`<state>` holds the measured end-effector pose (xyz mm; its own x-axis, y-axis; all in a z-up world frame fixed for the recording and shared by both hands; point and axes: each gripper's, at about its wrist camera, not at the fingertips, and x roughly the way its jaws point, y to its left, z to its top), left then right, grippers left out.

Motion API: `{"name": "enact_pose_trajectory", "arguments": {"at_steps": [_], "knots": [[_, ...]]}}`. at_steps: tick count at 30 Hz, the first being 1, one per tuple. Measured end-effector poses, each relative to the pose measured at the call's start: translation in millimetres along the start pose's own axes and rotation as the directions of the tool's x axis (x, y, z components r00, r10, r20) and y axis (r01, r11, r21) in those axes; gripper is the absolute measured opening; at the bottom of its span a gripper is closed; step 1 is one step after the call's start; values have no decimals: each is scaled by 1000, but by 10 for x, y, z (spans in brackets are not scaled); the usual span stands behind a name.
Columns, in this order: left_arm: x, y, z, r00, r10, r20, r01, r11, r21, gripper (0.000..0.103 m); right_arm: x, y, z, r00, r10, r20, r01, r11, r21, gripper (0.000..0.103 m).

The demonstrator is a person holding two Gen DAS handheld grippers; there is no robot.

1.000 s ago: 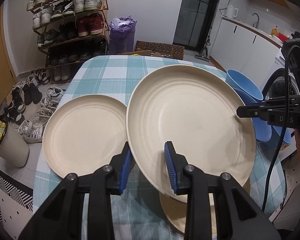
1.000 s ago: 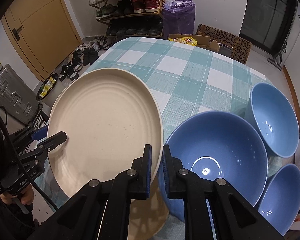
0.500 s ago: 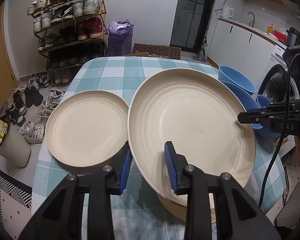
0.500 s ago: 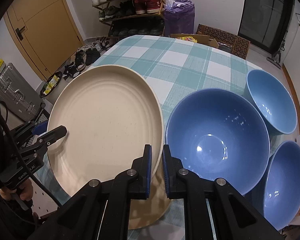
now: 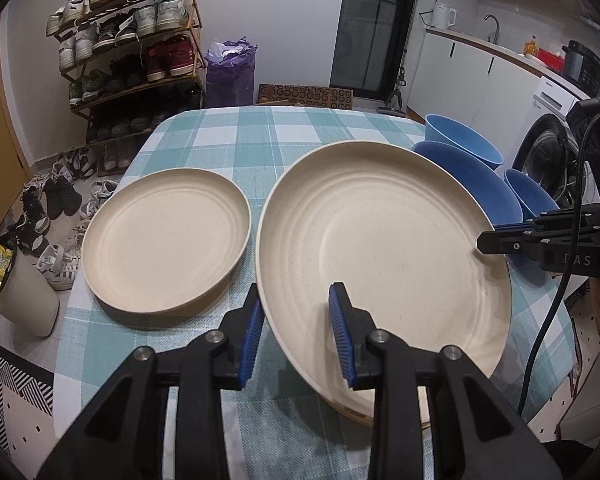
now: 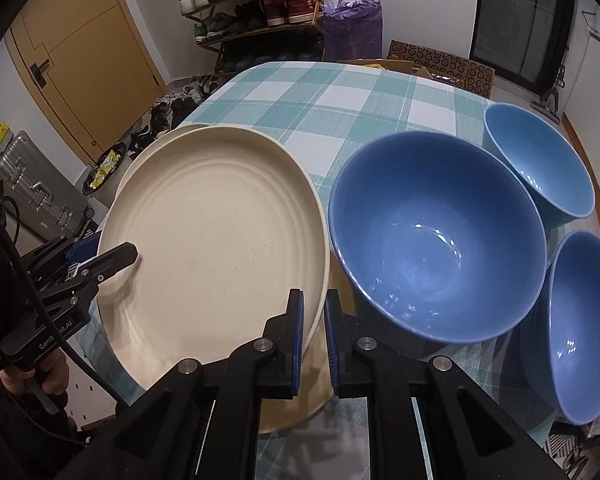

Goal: Organize plates and bowls

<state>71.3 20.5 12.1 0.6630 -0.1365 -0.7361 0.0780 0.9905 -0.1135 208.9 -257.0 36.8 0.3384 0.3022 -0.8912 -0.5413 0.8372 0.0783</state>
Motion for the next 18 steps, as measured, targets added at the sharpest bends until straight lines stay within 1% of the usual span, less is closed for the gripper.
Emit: {"name": "enact_pose_trajectory", "arguments": {"at_steps": [5,18], "knots": [[49,-17,-58,1000,2,-8,-2,1000,15,31,19,-1,-88,1000,1,-7,-1,1000,6,11],[226,-34,-165,999,-18,-40,19,1000,4,31,188,-56,-211,1000,-4,-31,4,1000,28,11]]}}
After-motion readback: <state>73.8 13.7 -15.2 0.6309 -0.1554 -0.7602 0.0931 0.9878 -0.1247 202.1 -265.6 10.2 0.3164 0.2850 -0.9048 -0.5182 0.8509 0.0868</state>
